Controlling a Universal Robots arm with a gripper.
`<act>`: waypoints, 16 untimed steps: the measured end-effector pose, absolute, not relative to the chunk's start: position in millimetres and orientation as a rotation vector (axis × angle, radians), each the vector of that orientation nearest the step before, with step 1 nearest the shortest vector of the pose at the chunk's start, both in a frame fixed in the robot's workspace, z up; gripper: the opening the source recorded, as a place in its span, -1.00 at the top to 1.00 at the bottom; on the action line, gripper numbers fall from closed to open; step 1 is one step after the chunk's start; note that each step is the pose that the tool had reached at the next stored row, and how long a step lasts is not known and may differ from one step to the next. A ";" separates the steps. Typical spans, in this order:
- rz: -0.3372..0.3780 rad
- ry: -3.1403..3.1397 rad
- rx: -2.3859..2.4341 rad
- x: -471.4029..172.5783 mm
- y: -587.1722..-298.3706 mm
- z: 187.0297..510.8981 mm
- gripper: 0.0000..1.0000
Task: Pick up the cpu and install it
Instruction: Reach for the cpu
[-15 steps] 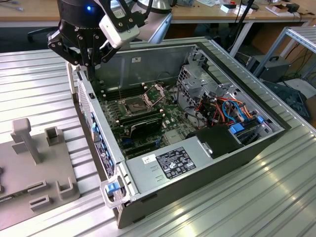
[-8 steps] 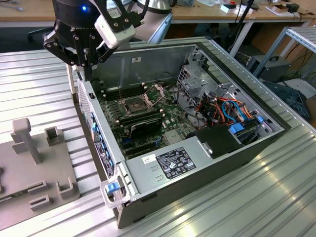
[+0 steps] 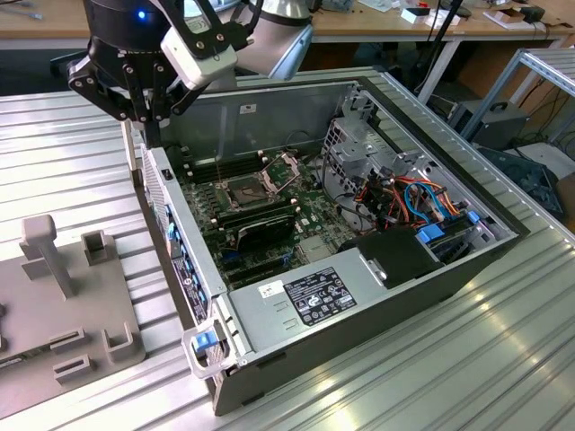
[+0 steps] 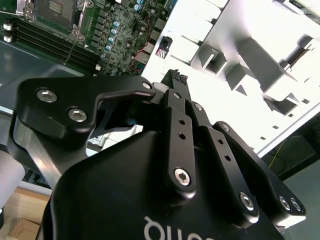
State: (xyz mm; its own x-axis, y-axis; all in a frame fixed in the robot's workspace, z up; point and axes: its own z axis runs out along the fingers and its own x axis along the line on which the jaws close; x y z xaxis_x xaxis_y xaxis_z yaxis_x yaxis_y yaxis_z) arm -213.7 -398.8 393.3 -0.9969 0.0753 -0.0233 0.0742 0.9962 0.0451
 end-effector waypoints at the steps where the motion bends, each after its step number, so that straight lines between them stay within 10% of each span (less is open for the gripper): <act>1: 0.069 3.114 0.117 -214.7 -398.8 393.2 0.79; 16: 0.069 3.114 0.117 -226.0 -398.8 393.3 0.79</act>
